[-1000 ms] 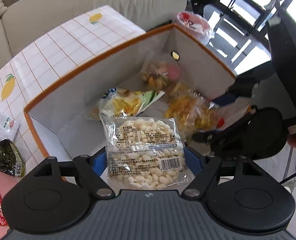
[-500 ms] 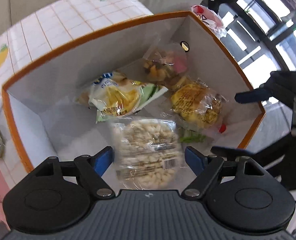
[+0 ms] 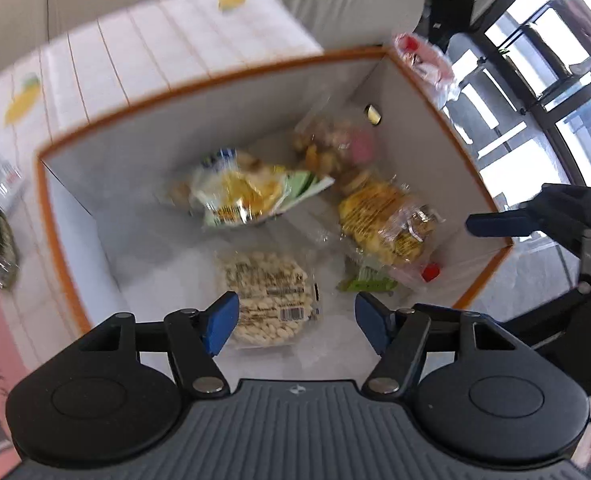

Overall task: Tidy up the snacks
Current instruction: 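Withdraw both grippers from the box toward the remaining snacks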

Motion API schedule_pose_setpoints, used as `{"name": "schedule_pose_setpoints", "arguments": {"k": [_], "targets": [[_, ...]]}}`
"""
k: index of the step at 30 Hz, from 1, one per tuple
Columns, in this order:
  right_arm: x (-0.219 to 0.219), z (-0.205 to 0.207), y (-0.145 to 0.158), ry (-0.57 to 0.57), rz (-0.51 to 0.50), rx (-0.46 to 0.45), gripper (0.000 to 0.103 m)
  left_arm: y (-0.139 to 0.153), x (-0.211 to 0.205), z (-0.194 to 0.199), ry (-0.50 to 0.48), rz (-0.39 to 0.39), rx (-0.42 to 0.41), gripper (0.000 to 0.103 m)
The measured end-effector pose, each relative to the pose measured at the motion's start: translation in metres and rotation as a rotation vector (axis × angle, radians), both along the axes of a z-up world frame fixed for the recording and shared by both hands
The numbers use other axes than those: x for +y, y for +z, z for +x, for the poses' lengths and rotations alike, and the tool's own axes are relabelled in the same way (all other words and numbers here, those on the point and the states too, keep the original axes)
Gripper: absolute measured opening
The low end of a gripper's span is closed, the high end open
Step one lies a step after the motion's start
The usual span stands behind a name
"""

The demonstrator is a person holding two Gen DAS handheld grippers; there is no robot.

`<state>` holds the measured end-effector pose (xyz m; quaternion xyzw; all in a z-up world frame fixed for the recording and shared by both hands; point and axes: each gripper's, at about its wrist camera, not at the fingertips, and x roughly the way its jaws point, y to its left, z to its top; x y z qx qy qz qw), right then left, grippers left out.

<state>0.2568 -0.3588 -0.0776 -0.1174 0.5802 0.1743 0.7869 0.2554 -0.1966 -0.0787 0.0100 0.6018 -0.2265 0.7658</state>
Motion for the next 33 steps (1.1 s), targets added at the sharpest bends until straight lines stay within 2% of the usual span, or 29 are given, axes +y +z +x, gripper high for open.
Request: {"name": "schedule_pose_setpoints", "arguments": {"k": [3,9,18,25,33], "targets": [[0.003,-0.002,0.005,-0.04,0.044,-0.002,0.079,0.019,0.005,-0.012,-0.007,0.013,-0.049,0.078],[0.021,-0.017,0.019,-0.075,0.044,-0.036,0.079,0.051,0.025,-0.047,0.0,0.043,-0.182,0.078],[0.057,-0.052,0.048,-0.102,0.111,-0.082,0.08,0.077,0.081,-0.098,0.112,0.041,-0.289,0.078],[0.09,-0.078,0.063,-0.127,0.17,-0.136,0.08,0.08,0.127,-0.128,0.204,0.018,-0.311,0.078],[0.133,-0.116,0.066,-0.217,0.245,-0.281,0.08,0.067,0.183,-0.157,0.322,-0.003,-0.299,0.078]]}}
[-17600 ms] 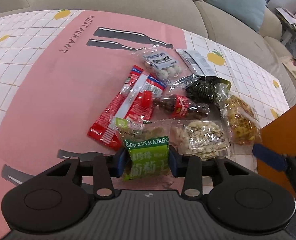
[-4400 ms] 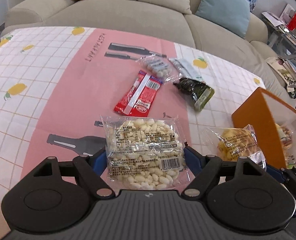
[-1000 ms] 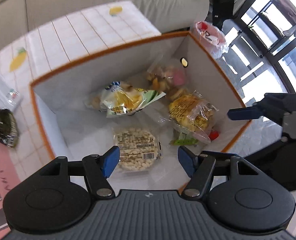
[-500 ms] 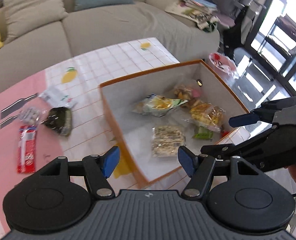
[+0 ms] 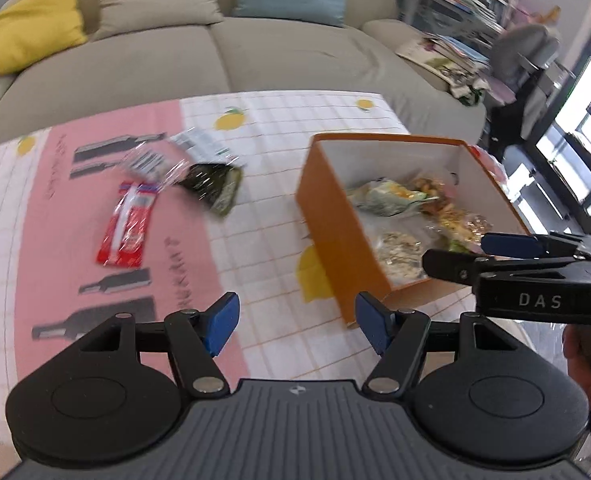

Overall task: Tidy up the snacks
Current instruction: 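Withdraw both grippers from the box toward the remaining snacks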

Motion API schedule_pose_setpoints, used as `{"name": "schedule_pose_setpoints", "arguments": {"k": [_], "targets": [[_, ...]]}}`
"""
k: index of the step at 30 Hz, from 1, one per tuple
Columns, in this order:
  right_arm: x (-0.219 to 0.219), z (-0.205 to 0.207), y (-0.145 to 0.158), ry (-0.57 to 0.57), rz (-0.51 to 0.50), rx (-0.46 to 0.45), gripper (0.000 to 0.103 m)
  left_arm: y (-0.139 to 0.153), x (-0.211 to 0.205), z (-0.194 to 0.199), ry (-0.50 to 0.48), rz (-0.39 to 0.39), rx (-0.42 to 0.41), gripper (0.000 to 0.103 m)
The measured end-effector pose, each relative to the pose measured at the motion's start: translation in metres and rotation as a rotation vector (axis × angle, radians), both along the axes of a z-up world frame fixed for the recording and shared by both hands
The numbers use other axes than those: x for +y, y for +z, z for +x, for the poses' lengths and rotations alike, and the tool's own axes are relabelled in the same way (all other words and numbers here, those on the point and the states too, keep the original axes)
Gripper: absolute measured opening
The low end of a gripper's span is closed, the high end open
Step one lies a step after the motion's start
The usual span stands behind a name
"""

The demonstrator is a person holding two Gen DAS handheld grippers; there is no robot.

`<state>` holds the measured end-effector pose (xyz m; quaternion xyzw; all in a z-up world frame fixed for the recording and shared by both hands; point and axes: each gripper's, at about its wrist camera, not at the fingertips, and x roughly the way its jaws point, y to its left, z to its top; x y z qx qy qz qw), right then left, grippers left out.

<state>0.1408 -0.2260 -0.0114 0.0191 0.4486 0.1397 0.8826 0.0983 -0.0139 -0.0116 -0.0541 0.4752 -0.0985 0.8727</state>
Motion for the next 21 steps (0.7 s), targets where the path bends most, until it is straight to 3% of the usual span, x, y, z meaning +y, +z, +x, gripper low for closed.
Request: {"name": "schedule_pose_setpoints", "arguments": {"k": [6,13,21], "targets": [[0.034,-0.021,-0.007,-0.018,0.003,-0.092,0.08,-0.012,0.037,-0.013,0.065,-0.032,0.002,0.078],[0.069,-0.023,-0.029,0.013,0.049,-0.064,0.08,-0.025,0.075,-0.014,0.196,-0.065,-0.003,0.078],[0.103,-0.002,-0.052,0.1,0.036,-0.08,0.067,-0.044,0.109,0.009,0.308,-0.116,0.01,0.078]]}}
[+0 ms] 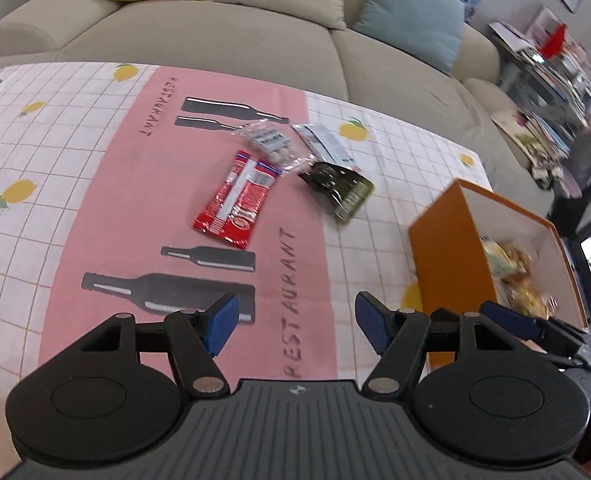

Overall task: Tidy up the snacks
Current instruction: 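Withdraw both grippers from the box toward the remaining snacks, then grasp the yogurt hawthorn ball pack with the left gripper while the right grasps the white stick pack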

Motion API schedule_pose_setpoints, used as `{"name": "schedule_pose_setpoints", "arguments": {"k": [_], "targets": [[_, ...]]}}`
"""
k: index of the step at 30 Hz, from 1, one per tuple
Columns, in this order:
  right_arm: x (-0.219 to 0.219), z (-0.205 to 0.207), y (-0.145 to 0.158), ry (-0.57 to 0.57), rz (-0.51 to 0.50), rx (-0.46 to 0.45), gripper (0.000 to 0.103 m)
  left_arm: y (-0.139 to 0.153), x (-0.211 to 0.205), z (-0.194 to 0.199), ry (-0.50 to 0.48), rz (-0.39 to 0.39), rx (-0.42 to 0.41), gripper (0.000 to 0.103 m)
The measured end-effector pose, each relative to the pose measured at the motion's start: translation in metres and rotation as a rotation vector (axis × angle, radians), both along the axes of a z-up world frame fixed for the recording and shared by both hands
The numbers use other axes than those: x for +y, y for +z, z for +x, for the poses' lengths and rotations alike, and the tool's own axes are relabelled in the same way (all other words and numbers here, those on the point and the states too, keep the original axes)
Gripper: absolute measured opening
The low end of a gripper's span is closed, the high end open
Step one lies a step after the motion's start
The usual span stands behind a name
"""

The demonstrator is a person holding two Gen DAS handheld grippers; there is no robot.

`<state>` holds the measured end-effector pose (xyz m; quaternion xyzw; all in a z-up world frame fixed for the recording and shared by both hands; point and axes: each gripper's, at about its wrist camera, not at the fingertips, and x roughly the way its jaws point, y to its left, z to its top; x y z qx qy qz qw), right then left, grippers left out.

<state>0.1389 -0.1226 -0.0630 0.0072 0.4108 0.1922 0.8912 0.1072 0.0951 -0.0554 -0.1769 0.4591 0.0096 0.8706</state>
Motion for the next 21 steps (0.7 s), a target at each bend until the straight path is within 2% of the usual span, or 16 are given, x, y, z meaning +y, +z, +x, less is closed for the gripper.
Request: {"name": "schedule_pose_setpoints", "arguments": {"k": [11,21], "targets": [[0.039,0.07,-0.029,0.076,-0.072,-0.018,0.066,-0.031,0.02,0.065,-0.016,0.013,0.01,0.078],[0.078,0.14,-0.044,0.217,-0.209,-0.088,0.064,-0.055,0.048,0.13,-0.075,0.047,0.001,0.078]]}}
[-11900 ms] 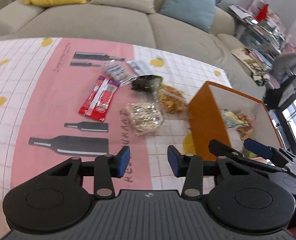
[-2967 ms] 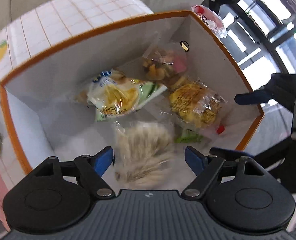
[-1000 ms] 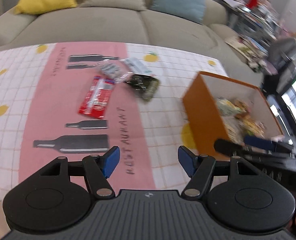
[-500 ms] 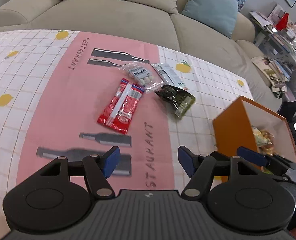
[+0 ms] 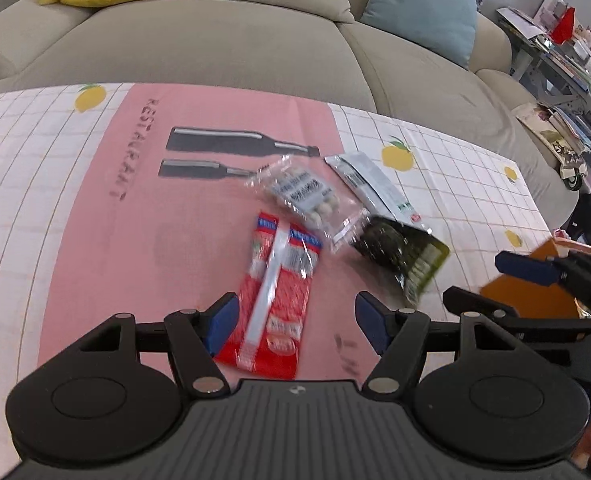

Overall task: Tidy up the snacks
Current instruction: 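Grasp the yogurt hawthorn ball pack with the left gripper while the right grasps the white stick pack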

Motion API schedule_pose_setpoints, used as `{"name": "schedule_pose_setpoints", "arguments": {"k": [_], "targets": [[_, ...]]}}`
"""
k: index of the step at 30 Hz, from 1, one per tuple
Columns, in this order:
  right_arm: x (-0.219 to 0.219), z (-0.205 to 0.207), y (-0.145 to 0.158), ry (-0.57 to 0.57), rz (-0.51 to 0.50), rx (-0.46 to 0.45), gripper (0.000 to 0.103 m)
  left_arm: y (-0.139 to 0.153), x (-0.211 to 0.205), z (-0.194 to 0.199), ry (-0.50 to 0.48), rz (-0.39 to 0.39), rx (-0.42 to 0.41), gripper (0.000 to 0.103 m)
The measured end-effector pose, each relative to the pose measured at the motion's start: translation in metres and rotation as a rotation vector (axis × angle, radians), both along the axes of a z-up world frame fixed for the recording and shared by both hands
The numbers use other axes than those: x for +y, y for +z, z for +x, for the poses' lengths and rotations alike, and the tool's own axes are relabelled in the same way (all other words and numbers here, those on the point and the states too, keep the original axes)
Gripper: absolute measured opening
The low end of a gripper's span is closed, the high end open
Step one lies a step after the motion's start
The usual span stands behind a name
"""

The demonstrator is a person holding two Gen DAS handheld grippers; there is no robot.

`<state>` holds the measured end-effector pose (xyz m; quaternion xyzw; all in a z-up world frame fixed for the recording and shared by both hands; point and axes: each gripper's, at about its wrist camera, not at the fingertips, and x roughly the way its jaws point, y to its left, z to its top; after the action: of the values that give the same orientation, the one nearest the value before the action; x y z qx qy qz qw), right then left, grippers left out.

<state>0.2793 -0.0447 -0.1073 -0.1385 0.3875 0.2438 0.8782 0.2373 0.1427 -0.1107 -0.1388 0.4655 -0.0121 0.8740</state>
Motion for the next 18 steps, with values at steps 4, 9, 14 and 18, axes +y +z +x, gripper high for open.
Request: {"name": "schedule_pose_setpoints", "arguments": {"k": [4,9,14,18], "targets": [[0.01,0.03,-0.003,0.016,-0.035,-0.02,0.064,-0.009,0.009,0.031,0.034,-0.057,0.011,0.078],[0.023,0.07,-0.017,0.031,-0.075,0.029,0.072,-0.023,0.012,0.072,0.114,-0.091,0.06,0.085],[0.034,0.094,-0.026,0.0,-0.08,0.028,0.068,-0.039,0.012,0.104,0.215,-0.142,0.119,0.086],[0.041,0.113,-0.03,-0.05,-0.08,0.025,0.068,-0.049,0.007,0.128,0.273,-0.135,0.159,0.086]]}}
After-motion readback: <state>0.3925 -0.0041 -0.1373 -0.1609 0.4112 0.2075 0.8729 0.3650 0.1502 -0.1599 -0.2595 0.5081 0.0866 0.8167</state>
